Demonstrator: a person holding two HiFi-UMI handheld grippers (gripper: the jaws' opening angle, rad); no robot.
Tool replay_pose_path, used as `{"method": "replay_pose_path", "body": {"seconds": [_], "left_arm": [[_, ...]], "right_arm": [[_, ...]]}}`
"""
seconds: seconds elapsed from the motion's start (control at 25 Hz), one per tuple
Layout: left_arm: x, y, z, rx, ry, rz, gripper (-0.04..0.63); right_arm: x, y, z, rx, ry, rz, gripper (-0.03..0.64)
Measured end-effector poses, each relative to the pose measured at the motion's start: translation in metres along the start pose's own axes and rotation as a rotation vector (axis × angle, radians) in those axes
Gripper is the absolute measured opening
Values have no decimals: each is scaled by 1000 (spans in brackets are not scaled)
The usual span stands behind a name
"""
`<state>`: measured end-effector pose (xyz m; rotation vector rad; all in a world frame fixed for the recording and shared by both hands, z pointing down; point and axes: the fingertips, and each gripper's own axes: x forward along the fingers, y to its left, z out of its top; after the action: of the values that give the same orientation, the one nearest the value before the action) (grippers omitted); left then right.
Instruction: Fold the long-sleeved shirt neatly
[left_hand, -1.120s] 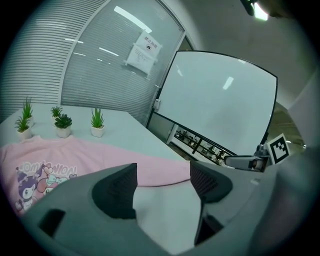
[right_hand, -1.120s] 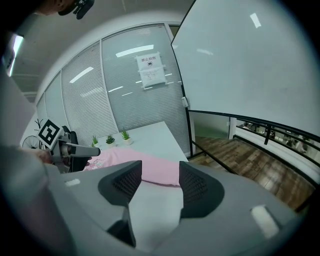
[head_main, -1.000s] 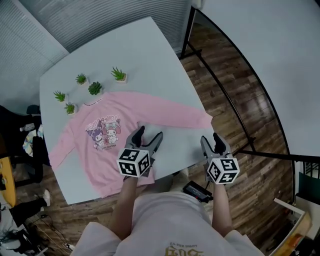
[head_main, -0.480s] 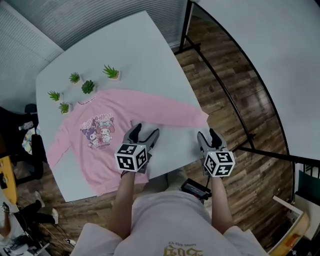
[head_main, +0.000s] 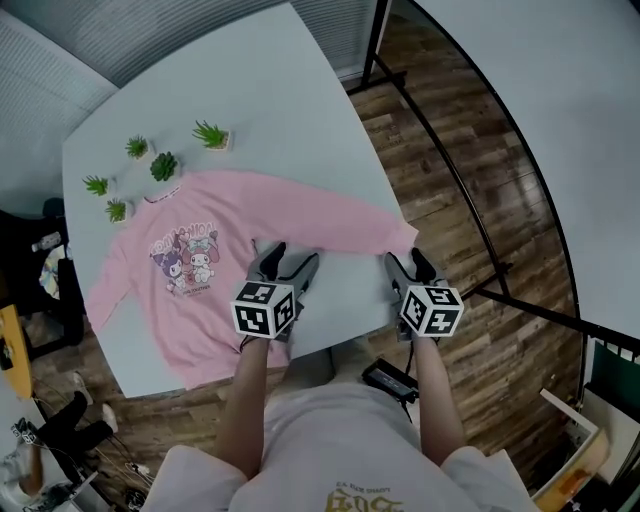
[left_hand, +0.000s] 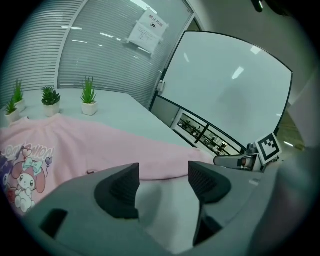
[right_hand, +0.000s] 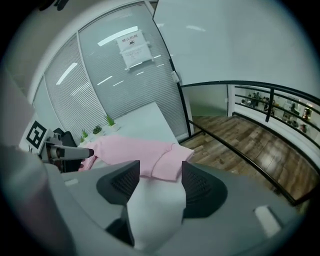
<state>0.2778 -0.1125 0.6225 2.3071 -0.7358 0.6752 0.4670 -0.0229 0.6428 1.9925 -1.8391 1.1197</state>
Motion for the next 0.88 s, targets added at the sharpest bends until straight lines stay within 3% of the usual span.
{"method": "replay_pose_path", "body": {"seconds": [0.32,0.56,0.8,0.88], "left_arm": [[8,1,-2,-39,-4,4,307],[2,4,-3,-51,-20,22,310],[-5,3,-6,-49,-22,14,310],[-7,2,-7,-39,-15,13,311]], "right_arm": [[18,-4,-1,5,8,-35,273],[21,-3,-8,-62,45,-65,272],[29,1,-17,-173,98,-54,140],[32,5,-16,-162,100,-31,92]]}}
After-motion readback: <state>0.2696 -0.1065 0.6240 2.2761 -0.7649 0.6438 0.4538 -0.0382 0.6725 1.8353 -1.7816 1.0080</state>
